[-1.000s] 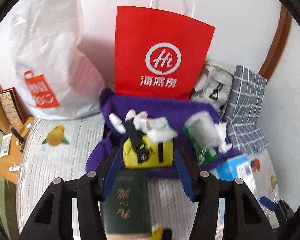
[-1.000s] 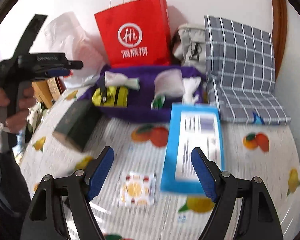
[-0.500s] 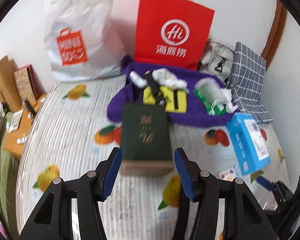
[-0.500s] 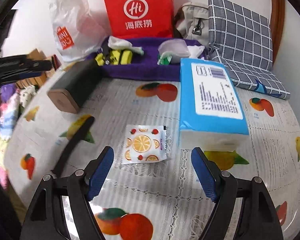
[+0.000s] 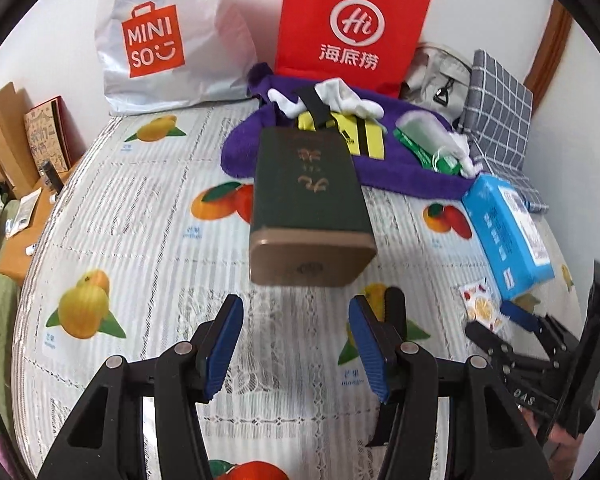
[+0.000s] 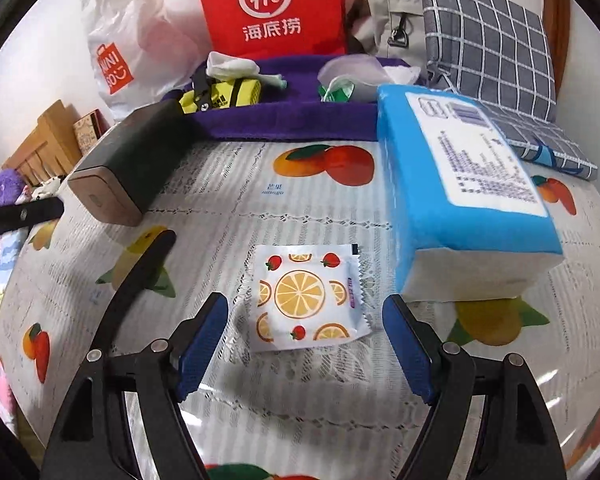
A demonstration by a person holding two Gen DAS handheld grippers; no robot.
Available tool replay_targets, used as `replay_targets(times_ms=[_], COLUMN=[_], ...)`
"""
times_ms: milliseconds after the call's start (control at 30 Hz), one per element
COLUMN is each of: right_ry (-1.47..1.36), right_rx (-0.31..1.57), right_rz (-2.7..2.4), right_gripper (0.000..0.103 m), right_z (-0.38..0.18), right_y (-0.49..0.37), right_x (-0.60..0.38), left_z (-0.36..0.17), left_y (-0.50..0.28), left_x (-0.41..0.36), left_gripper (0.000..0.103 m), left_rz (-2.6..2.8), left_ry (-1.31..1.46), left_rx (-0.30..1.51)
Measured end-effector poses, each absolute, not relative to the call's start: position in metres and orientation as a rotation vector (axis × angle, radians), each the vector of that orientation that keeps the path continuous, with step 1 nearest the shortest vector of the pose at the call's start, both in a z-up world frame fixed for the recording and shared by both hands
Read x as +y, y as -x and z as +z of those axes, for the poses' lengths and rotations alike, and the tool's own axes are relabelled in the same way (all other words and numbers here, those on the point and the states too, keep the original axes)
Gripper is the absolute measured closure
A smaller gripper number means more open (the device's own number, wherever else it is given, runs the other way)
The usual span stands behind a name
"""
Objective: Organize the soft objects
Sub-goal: 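Grasp the orange-slice snack packet with the right tool while the left tool grasps the second black strap piece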
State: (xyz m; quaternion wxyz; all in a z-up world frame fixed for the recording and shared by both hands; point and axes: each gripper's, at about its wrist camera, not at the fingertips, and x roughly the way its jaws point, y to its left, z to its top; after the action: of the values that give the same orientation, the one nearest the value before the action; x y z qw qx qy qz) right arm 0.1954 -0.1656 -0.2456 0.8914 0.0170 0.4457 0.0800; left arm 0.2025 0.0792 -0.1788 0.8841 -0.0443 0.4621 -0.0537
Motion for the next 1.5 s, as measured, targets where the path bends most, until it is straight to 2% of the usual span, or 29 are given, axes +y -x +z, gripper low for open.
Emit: replay_targets(times_ms=[133,233,300,500,733,800,833,1100,1267,1500], right_ry=[0.008,0.030,0.024,0.041,0.056,0.057,0.051,0.028,-0.004,-0.003], right_rx=[0.910,0.898,0.893,0.887,0.893,0.889,0.889,0.879,0.876,0.865], right_rz=[0.137,0.108,0.107,0.123,0.158,0.161,0.164,0.143,0.140,0.150], right_gripper=[0.027,0.037,0.050,0.063,0.063,0.063,0.063,0.063,0.062,0.062], right_z=[-0.249,-0.250,-0.249,-0.249,-0.247,-0.246,-0.246,-0.248,-0.249,-0.252], right_y=[-0.198,-0.199,-0.199,-0.198,-0.179,-0.171,-0.168,-0.146,-0.136,-0.131], right_x=[-0.157,-0.155,-0.156,-0.156,-0.159,-0.162,-0.165,-0.188,-0.203,-0.210], left_z=[-0.186,-0.191,-0.195,-0.204,-0.218,-0.223,-0.223,-0.227,-0.233,-0.236], left_y=[-0.197,-0.191,-0.187,-0.178,-0.170,-0.168,-0.166,-0.162,-0.169,-0.169], left_x=[0.081,0.082,0.083,0.086,0.074,0.065,0.059,0.020,0.007,-0.003], left_gripper=[0.050,0.050,0.050,0.050,0.049,0.042,0.035,0.031,0.010,0.008], left_rz=[-0.103,-0.107,-0.122,-0.104,-0.147,-0.165,-0.162,-0.157,-0.149,-0.118], left_ry=[0.082,0.074,0.080,0.072,0.082,0.077,0.060,-0.055,-0.068,-0.082], left_rx=[0.970,0.979,0.988,1.013,1.052,1.055,1.043,1.001,1.032,1.003])
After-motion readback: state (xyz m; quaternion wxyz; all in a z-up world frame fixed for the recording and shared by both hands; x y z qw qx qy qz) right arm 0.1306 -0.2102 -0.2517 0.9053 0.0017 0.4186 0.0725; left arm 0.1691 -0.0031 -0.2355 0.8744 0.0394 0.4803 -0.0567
